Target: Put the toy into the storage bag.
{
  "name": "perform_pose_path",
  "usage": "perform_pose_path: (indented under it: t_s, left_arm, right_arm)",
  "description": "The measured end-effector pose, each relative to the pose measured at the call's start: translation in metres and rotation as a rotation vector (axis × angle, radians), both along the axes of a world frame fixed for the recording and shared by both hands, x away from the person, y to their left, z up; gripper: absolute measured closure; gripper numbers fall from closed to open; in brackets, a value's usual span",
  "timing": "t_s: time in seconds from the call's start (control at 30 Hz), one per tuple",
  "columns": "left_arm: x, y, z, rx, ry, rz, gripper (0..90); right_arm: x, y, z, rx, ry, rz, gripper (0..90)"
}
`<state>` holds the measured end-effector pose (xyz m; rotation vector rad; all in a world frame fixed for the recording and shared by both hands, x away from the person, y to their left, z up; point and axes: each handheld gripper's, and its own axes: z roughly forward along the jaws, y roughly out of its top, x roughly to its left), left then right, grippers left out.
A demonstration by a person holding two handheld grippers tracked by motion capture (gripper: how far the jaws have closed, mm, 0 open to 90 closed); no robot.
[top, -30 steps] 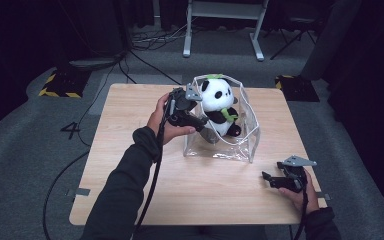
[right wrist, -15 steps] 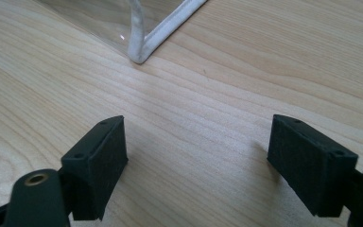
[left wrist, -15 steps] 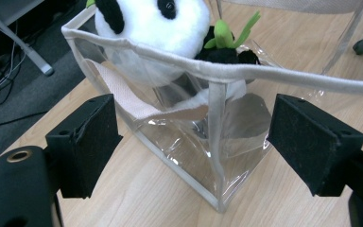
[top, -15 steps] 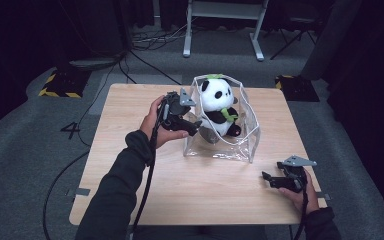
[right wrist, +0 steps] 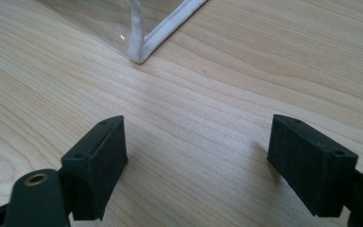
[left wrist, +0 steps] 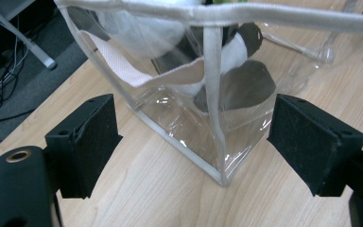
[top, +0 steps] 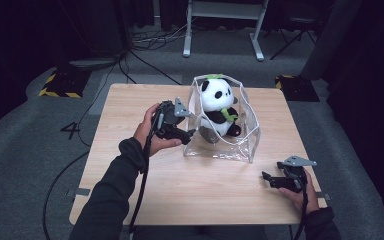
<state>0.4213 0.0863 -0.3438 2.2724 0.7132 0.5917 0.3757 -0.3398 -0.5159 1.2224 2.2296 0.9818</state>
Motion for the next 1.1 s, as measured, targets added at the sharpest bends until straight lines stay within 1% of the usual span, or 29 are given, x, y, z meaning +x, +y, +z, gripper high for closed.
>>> perform_pose_path:
  t_s: [0.03,0.1,0.13,0.17,0.2,0.3,0.33,0.43,0.47,0.53,0.6,0.8,0.83,0.9,1.03,1.1]
  left_arm:
    - [-0.001,0.001,-0.001,0.010,-0.003,0.000,16.7]
    - [-0.002,0.003,-0.004,0.008,-0.006,0.007,16.7]
    - [-0.003,0.005,-0.005,0.006,-0.003,0.006,16.7]
    - [-0.003,0.006,-0.006,0.018,-0.001,0.003,16.7]
    - [-0.004,0.007,-0.008,0.017,0.000,0.007,16.7]
    - [-0.006,0.010,-0.011,0.033,0.001,0.003,16.7]
    - [-0.007,0.012,-0.014,0.037,-0.001,0.008,16.7]
    - [-0.008,0.014,-0.017,0.041,0.008,0.006,16.7]
    - [-0.010,0.015,-0.020,0.049,0.003,0.016,16.7]
    - [-0.010,0.015,-0.021,0.057,0.008,0.017,16.7]
    - [-0.012,0.017,-0.025,0.082,0.004,0.018,16.6]
    - [-0.015,0.021,-0.028,0.096,0.001,0.021,16.5]
    - [-0.017,0.022,-0.030,0.106,0.009,0.024,16.5]
    - [-0.018,0.023,-0.032,0.109,0.007,0.028,16.5]
    - [-0.021,0.026,-0.042,0.125,0.016,0.039,16.5]
    - [-0.022,0.028,-0.045,0.126,0.022,0.040,16.5]
  right_arm:
    - [0.000,0.000,0.000,0.000,0.000,0.000,20.3]
    - [0.000,0.000,0.000,0.000,0.000,0.000,20.3]
    - [0.000,0.000,0.000,0.000,0.000,0.000,20.3]
    - [0.000,0.000,0.000,0.000,0.000,0.000,20.3]
    - [0.000,0.000,0.000,0.000,0.000,0.000,20.3]
    - [0.000,0.000,0.000,0.000,0.000,0.000,20.3]
    - [0.000,0.000,0.000,0.000,0.000,0.000,20.3]
    - [0.000,0.000,0.000,0.000,0.000,0.000,20.3]
    - [0.000,0.000,0.000,0.000,0.000,0.000,20.3]
    - [0.000,0.000,0.000,0.000,0.000,0.000,20.3]
    - [0.000,0.000,0.000,0.000,0.000,0.000,20.3]
    - [0.000,0.000,0.000,0.000,0.000,0.000,20.3]
    - [0.000,0.000,0.000,0.000,0.000,0.000,20.3]
    - [0.000,0.000,0.000,0.000,0.000,0.000,20.3]
    - [0.000,0.000,0.000,0.000,0.000,0.000,20.3]
    - [0.000,0.000,0.000,-0.001,0.000,0.000,20.3]
